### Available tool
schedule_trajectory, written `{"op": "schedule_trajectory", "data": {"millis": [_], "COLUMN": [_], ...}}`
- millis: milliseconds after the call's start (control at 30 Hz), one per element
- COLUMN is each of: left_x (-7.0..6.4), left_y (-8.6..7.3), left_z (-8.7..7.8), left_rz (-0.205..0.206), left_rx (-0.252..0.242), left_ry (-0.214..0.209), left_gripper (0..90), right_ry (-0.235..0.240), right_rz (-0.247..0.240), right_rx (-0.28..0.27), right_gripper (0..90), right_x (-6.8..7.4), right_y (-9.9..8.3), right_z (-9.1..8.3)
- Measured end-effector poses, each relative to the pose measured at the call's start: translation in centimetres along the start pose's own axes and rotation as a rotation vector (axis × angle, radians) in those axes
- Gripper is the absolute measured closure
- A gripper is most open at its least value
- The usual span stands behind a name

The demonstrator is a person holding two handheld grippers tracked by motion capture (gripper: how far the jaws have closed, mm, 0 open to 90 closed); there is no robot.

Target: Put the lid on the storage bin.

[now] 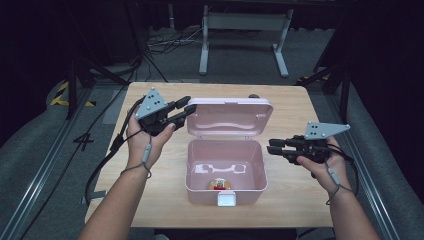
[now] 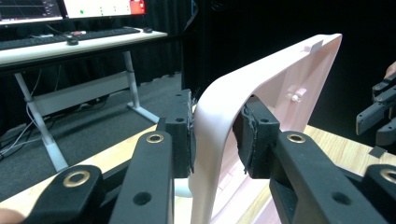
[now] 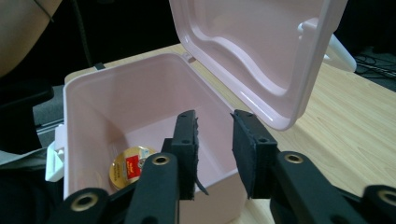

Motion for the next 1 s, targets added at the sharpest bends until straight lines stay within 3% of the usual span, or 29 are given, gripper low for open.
{"op": "schedule_trajectory", "data": {"millis": [200,300,400,1000], "left_x": [-0.6,-0.7,-0.9,-1.8], "left_y": [-0.2,-0.5,-1.1,-2.2], "left_z": [-0.7,-1.1,-1.5,-2.9], "left_rz": [0.023,0.004,-0.015,-0.004], "left_rx": [-0.005,-0.016,-0.017,-0.023], "left_ry": [0.004,-0.008,-0.023,-0.042], "left_gripper": [67.8,66.2,65.8,62.2], "right_ry": [0.018,0.030,0.032,0.061], "right_rz": [0.003,0.003,0.001,-0.002], "right_rx": [-0.018,-0.030,-0.037,-0.090], "right_gripper": [81.2,83.9,84.9,88.3], "right_x": [0.2,0.4,0.4,0.9], "right_y": [0.2,0.3,0.3,0.8], "right_z": [0.0,0.0,0.0,0.0]}}
Point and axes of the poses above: each handheld gripper's, and its own axes: z roughly forward along the jaws, y roughly out of its top, x roughly to its left, the point moved 4 cm from there along z, roughly forward along the jaws, and after that the axes turned 13 degrees about y, right-handed, at the moved point
